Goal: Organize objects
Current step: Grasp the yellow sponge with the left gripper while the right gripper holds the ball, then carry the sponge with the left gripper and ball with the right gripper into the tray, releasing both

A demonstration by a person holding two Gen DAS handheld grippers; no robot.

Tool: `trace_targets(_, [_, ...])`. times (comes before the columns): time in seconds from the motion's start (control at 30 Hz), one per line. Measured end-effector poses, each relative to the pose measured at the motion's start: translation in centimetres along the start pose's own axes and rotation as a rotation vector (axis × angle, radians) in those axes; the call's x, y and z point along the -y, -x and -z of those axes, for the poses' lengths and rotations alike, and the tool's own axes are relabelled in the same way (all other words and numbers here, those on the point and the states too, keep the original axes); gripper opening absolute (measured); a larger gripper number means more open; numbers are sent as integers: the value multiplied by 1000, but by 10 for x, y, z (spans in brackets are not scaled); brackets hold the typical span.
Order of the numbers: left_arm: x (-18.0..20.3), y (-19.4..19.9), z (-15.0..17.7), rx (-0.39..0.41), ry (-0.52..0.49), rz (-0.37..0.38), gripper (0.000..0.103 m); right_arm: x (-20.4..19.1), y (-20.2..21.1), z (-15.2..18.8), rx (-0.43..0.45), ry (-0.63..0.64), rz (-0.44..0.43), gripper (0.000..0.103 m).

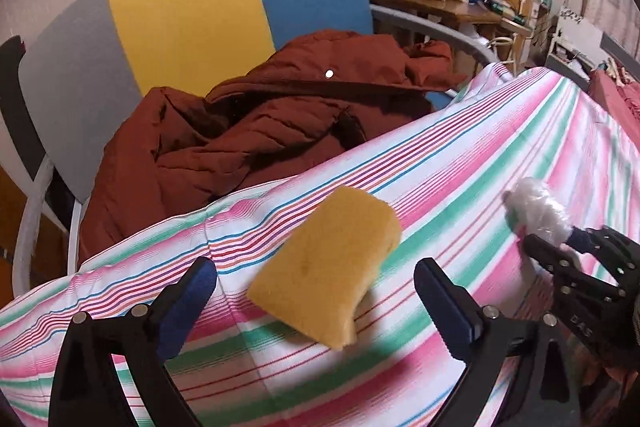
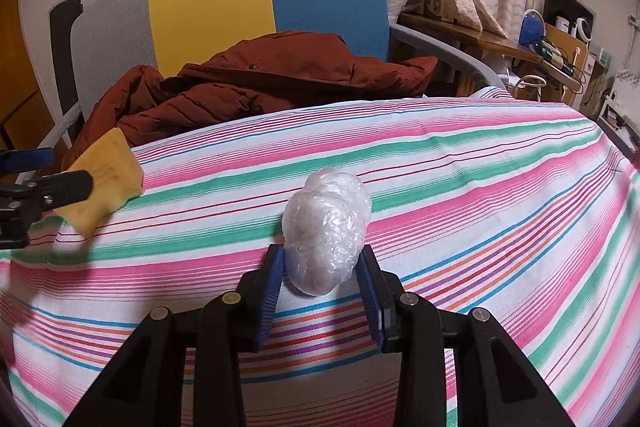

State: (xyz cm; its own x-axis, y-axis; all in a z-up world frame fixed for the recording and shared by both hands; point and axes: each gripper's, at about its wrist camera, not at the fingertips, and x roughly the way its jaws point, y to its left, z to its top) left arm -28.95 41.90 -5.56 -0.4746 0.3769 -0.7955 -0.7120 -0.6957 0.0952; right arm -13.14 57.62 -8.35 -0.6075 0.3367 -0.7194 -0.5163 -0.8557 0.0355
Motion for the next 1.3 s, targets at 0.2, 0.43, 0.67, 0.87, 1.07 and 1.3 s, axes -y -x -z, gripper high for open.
trace_targets(0.2, [6,-12,9,-31,16,-9,69,-1,0,0,3,5,10,37])
trace_targets(0.43, [-5,14,24,48,171,-23,59,-1,3,1,23,2,36,31])
trace_targets(0.67, [7,53,41,98,222,-16,59,-8,23,2,112,31,62,31])
trace_targets(0.87, [13,84,69,125,273,2,59,-17,40,6,157,54,84,31])
trace_targets(1.07, [14,120,108,148,365,56,59,-22,59,19,171,64,84,31])
trace_targets(1.3, [19,170,156,211,425,110,59,-39,89,44,193,113,61,31])
